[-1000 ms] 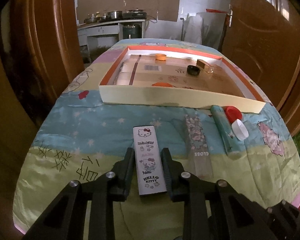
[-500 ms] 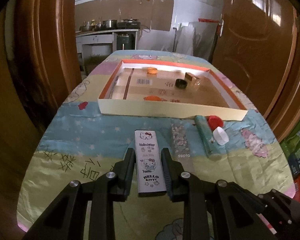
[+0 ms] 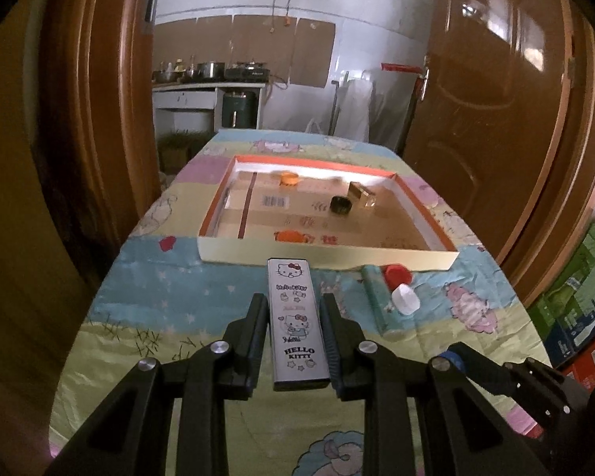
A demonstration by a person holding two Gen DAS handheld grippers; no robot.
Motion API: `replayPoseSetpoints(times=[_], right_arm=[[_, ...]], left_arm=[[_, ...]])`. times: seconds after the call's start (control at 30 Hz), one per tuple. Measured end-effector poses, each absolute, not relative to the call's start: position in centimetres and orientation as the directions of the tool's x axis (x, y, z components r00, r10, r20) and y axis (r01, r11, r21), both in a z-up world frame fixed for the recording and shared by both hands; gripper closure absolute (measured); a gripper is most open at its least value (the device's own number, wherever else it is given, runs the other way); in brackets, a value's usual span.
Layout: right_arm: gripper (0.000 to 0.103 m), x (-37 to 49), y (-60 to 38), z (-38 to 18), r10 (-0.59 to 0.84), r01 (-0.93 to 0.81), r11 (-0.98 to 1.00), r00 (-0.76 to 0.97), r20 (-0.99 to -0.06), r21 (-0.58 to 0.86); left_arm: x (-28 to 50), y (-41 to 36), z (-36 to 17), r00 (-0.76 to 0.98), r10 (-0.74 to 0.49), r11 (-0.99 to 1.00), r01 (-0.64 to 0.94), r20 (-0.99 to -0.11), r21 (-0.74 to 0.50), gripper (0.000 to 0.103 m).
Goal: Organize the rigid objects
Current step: 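Carry the Hello Kitty box and blue cap over the cardboard tray with both tools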
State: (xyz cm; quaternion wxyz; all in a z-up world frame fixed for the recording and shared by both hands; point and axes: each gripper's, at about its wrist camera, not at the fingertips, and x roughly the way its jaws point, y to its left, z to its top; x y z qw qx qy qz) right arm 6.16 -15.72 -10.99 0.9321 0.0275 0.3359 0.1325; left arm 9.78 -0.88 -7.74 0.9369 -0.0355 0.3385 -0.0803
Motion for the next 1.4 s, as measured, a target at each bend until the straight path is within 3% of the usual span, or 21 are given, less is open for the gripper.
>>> replayPoseSetpoints(times=[0.93, 1.4], right_arm=[[0.073, 11.2, -19.6, -4.8, 0.163, -0.169, 0.985, 0.815, -0.555, 0.042], [0.073, 15.0, -20.8, -3.2, 0.148, -0.182, 0.983, 0.820, -0.553, -0.006]], left_arm=[[13.4, -3.3, -2.6, 0.794, -0.249, 0.968, 0.227, -0.554, -0.110, 0.076], [17.7, -3.5, -1.0, 0.787, -0.236, 0.970, 0.221, -0.570, -0.095, 0.076]])
